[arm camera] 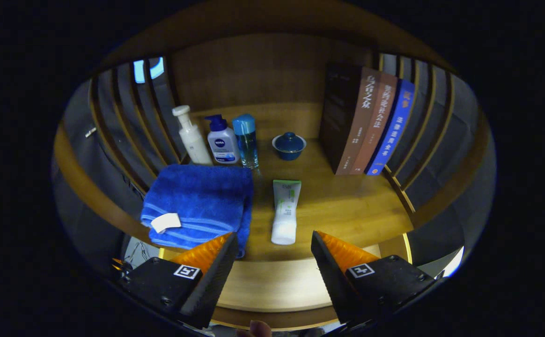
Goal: Pull open the drawer, take out the items inside it, and place them on the countertop above the cabinet.
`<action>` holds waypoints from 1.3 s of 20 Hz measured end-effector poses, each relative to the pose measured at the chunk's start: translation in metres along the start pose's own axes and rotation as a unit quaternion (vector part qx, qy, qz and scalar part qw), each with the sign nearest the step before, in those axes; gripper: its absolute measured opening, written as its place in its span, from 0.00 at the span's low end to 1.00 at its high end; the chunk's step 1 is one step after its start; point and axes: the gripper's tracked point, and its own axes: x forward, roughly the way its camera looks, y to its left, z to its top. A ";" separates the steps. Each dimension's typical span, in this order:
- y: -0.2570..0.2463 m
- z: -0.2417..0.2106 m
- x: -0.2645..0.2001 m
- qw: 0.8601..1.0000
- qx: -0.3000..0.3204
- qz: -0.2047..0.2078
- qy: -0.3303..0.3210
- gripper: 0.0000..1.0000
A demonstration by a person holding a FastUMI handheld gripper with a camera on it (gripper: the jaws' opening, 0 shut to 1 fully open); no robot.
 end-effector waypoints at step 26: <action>-0.057 -0.199 -0.151 0.951 0.006 0.010 -0.309 0.98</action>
